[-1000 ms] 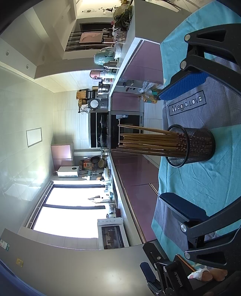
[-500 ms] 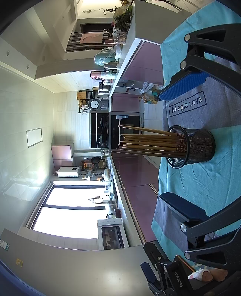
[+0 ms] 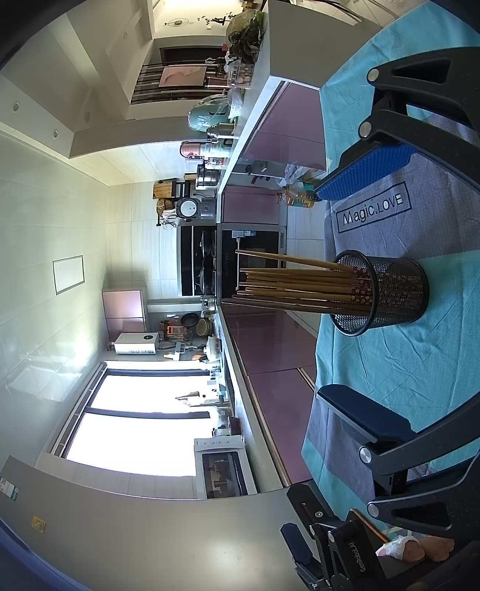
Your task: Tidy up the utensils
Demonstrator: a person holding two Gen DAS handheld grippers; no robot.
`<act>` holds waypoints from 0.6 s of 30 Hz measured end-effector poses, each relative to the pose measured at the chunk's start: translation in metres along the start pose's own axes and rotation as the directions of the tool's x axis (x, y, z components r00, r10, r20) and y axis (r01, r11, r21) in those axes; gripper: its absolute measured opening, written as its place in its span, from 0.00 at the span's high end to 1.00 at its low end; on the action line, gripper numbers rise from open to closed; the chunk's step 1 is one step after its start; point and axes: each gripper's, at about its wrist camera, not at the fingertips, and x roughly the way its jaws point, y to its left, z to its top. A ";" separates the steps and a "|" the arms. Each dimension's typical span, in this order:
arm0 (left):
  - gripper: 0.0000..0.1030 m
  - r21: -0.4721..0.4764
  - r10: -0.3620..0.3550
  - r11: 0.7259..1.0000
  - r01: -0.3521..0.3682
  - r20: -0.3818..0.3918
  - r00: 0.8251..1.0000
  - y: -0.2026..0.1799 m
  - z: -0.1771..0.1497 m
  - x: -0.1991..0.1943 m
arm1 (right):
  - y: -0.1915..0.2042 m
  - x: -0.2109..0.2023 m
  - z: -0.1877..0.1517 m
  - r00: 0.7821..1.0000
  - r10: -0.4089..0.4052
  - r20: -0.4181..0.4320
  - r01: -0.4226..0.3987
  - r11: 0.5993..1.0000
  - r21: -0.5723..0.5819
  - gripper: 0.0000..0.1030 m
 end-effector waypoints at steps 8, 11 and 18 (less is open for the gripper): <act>0.06 0.001 -0.001 1.000 0.001 -0.004 1.000 0.000 0.000 0.001 | 0.000 0.000 0.000 1.000 0.000 0.001 0.000 1.000 0.000 0.06; 0.06 0.000 0.002 1.000 -0.002 -0.006 1.000 0.000 -0.002 0.000 | 0.000 0.000 0.000 1.000 0.000 0.000 0.000 1.000 0.001 0.06; 0.06 0.001 0.002 1.000 -0.002 -0.006 1.000 0.000 -0.002 0.000 | 0.001 0.000 0.000 1.000 0.001 0.000 -0.001 1.000 0.002 0.06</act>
